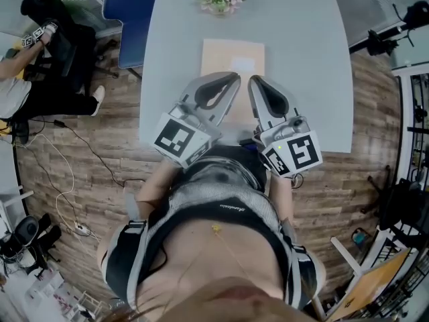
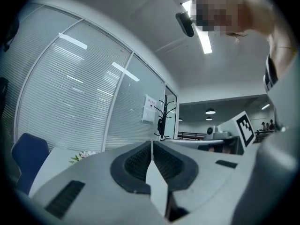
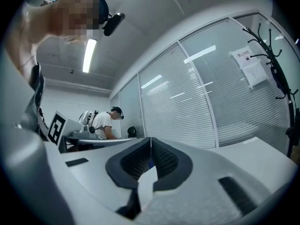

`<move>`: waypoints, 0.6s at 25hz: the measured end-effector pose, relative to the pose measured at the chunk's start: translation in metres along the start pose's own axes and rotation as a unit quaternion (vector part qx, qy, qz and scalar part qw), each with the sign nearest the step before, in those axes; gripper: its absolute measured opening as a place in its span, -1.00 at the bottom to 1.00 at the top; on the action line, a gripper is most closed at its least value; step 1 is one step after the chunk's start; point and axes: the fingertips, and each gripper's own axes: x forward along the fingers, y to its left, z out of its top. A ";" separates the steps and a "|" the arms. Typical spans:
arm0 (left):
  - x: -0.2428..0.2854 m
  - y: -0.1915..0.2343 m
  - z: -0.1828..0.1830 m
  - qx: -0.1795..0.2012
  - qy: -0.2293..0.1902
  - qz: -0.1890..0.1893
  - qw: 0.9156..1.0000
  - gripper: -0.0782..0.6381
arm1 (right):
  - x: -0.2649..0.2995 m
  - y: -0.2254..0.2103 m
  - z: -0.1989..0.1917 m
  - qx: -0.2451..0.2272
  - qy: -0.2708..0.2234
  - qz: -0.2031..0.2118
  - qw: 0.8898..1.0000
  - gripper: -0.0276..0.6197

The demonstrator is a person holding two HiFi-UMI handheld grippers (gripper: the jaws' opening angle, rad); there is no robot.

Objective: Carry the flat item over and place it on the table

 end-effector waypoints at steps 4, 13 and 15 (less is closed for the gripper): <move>-0.002 0.002 0.001 0.001 0.000 0.004 1.000 -0.73 | 0.001 0.002 -0.002 -0.001 0.004 -0.002 1.000 -0.89; -0.006 0.001 0.001 0.000 0.000 0.003 1.000 -0.73 | 0.001 0.010 -0.005 -0.006 0.012 0.001 1.000 -0.89; -0.007 0.001 0.001 0.000 0.000 0.004 1.000 -0.73 | 0.001 0.011 -0.005 -0.007 0.013 0.000 1.000 -0.89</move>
